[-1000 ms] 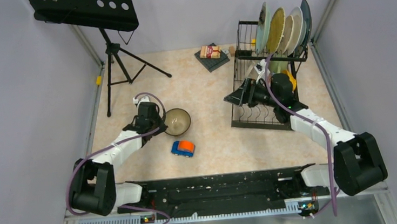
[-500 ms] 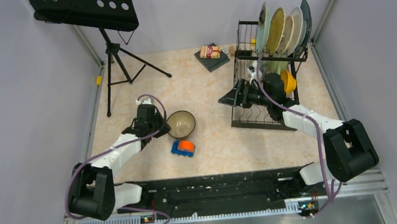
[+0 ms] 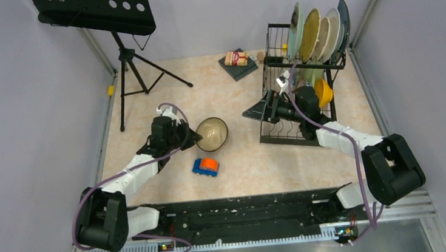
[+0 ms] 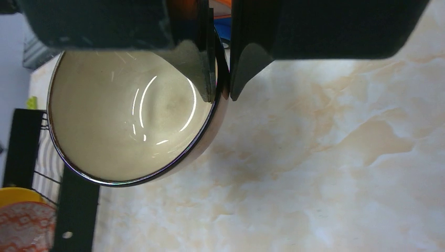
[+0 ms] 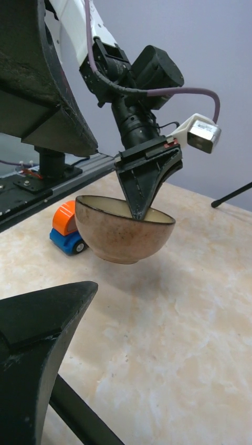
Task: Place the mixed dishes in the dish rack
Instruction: Pick up the bowl from the center of the board.
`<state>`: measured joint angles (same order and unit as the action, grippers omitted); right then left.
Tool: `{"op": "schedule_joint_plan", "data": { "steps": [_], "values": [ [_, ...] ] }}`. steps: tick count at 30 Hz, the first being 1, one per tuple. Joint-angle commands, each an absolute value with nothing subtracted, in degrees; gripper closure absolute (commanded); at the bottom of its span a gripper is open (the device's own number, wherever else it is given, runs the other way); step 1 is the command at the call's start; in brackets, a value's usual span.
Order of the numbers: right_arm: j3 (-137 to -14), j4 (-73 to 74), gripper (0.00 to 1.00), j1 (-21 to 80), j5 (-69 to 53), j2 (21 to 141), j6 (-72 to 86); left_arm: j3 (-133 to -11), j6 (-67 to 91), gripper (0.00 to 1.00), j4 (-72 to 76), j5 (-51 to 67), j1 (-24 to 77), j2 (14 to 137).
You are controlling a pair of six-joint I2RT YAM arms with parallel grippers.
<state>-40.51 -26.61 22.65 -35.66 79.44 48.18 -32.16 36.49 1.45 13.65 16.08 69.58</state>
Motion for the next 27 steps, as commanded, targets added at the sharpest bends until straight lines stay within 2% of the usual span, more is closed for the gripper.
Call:
{"op": "schedule_joint_plan", "data": {
  "steps": [1,13,17,20,27],
  "values": [
    [-39.03,-32.75,0.08,24.64,-36.44,79.44,50.85,-33.86,39.87,1.0,14.95,22.88,16.17,66.88],
    [-35.24,-47.09,0.06,27.9,-37.96,81.8,57.99,-33.4,43.29,1.0,21.6,28.77,16.17,67.64],
    [-36.35,-42.63,0.06,30.2,-35.1,82.07,56.44,-32.99,43.34,1.0,22.55,29.56,16.17,66.94],
    [-34.44,-45.13,0.05,30.32,-32.44,82.56,59.19,-32.58,43.27,1.0,22.71,29.42,16.17,66.01],
    [-36.87,-47.52,0.05,31.61,-34.69,86.45,60.98,-32.16,43.36,1.0,23.31,29.61,16.17,65.31]
  ]
}}
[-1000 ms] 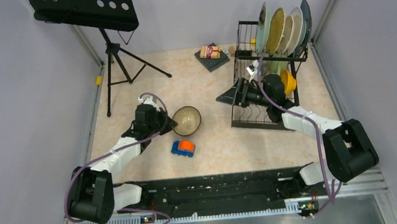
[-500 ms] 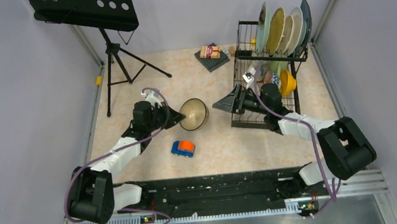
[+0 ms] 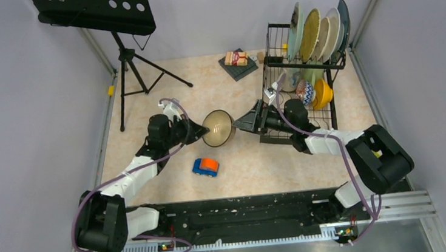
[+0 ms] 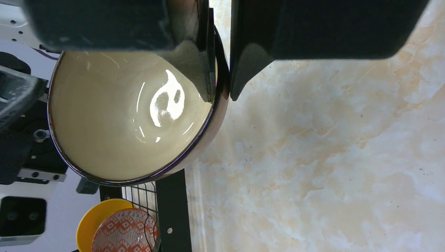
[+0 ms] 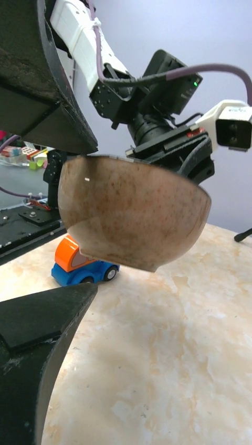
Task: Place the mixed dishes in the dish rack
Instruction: Pick up the bowl from the center of the board.
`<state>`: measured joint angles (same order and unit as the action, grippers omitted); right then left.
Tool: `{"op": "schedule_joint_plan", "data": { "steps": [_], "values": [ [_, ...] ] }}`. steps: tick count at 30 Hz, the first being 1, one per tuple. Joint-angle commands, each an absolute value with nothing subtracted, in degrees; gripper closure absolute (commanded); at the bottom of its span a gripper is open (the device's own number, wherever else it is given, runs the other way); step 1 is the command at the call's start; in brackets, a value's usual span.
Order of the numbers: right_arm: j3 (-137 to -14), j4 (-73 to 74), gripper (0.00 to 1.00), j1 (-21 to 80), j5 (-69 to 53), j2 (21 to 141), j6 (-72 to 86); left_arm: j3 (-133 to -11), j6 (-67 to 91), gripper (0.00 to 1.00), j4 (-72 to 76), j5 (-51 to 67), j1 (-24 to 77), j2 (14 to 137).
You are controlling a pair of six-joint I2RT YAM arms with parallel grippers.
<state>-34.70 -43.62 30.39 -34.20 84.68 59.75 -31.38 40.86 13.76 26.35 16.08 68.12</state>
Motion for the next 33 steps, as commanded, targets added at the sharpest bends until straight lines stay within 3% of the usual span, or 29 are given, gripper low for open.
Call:
{"op": "schedule_joint_plan", "data": {
  "steps": [1,33],
  "values": [
    [-36.83,-48.12,0.05,31.78,-34.71,86.81,61.32,-32.16,43.32,1.0,23.34,29.66,16.17,65.26],
    [-40.72,-56.12,0.07,34.34,-40.17,92.36,64.5,-31.03,43.23,1.0,28.18,33.36,16.26,66.87]
  ]
}}
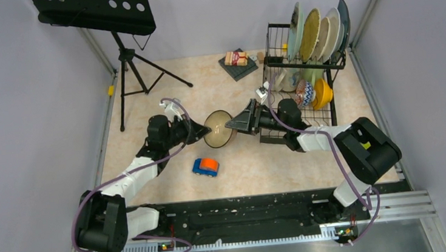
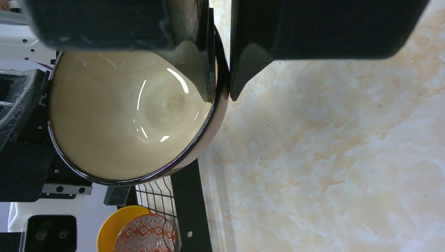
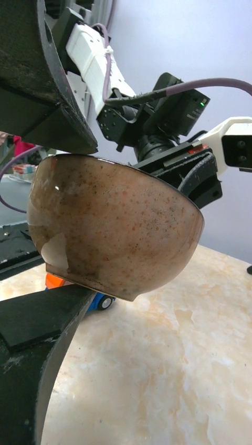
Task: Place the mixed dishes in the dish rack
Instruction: Pick up the bowl from the center of the board.
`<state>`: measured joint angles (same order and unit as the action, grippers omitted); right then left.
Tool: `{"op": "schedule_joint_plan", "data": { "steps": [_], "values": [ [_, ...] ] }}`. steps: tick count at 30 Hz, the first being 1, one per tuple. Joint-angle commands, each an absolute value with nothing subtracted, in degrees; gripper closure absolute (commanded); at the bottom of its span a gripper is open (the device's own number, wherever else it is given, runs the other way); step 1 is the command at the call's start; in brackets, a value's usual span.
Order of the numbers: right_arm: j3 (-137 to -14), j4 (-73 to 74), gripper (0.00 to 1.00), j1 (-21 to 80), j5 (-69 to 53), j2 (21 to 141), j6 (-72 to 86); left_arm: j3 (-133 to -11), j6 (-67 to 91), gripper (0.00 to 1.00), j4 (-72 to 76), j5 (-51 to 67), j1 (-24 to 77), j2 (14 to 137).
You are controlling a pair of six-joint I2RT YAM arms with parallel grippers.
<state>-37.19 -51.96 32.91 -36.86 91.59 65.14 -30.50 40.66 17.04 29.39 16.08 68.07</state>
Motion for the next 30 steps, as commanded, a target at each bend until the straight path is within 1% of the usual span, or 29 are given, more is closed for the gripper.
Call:
{"op": "schedule_joint_plan", "data": {
  "steps": [1,2,7,9,14,17,19,20,25,30],
  "values": [
    [-40.51,-56.57,0.09,34.36,-40.01,92.37,64.76,-30.98,43.33,1.0,28.43,33.46,16.25,67.02],
    [-40.25,-57.05,0.13,34.36,-39.75,92.25,64.88,-30.94,43.33,1.0,28.51,33.44,16.26,67.05],
    [-40.49,-57.58,0.21,34.37,-40.51,92.28,65.1,-30.74,43.0,1.0,27.65,32.37,16.23,66.79],
    [-40.52,-57.97,0.14,34.37,-40.94,92.22,65.27,-30.76,42.9,1.0,27.52,32.27,16.18,66.77],
    [-40.5,-56.81,0.05,34.37,-40.65,91.53,64.94,-30.62,42.59,1.0,27.3,31.91,16.26,66.33],
    [-40.6,-55.58,0.06,34.37,-40.29,91.3,64.52,-30.67,42.35,1.0,27.1,31.65,16.18,65.93],
    [-40.81,-55.27,0.12,34.37,-40.45,91.54,64.57,-30.67,42.31,1.0,27.07,31.64,16.19,66.0],
    [-40.9,-55.2,0.13,34.37,-40.62,91.76,64.74,-30.67,42.3,1.0,27.07,31.63,16.21,65.98],
    [-41.11,-56.32,0.13,34.45,-41.2,92.03,65.21,-30.82,42.43,1.0,27.16,31.88,16.22,66.22],
    [-41.33,-55.34,0.07,34.45,-40.89,91.68,64.96,-30.85,42.5,1.0,27.38,32.1,16.23,66.47]
  ]
}}
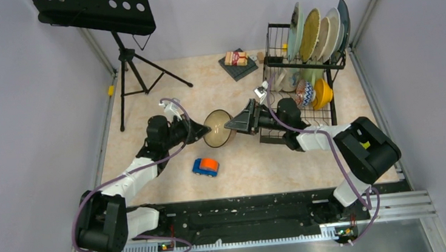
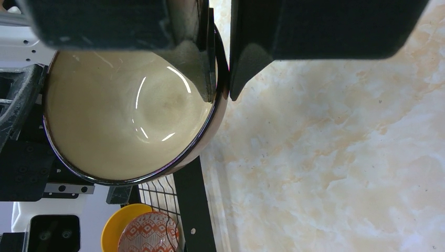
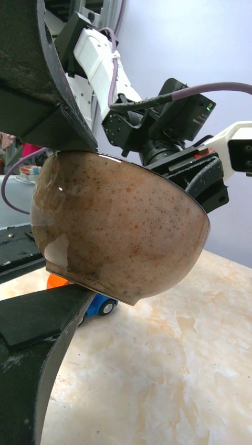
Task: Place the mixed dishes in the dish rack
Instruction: Pick up the bowl from the center of the board.
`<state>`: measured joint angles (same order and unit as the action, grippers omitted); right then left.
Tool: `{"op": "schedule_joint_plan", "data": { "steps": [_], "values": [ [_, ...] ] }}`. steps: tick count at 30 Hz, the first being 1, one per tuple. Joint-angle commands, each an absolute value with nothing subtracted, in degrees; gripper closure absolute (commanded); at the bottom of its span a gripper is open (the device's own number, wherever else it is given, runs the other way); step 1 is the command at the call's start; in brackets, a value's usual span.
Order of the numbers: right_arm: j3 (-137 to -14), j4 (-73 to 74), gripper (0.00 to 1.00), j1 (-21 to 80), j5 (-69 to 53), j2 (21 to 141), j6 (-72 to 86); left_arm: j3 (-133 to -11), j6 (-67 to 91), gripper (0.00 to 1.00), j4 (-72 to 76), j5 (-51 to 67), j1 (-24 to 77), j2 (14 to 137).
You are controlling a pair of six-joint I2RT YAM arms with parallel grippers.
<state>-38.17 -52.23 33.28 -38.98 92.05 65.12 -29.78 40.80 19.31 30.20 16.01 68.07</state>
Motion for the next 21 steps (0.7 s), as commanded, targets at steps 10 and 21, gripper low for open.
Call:
{"op": "schedule_joint_plan", "data": {
  "steps": [10,21],
  "values": [
    [-42.76,-48.01,0.13,34.86,-39.04,90.96,61.2,-31.03,42.64,1.0,27.58,32.95,16.25,66.53],
    [-43.02,-43.75,0.02,35.07,-37.52,88.95,58.7,-30.58,42.62,1.0,27.7,32.69,16.24,66.14]
  ]
}}
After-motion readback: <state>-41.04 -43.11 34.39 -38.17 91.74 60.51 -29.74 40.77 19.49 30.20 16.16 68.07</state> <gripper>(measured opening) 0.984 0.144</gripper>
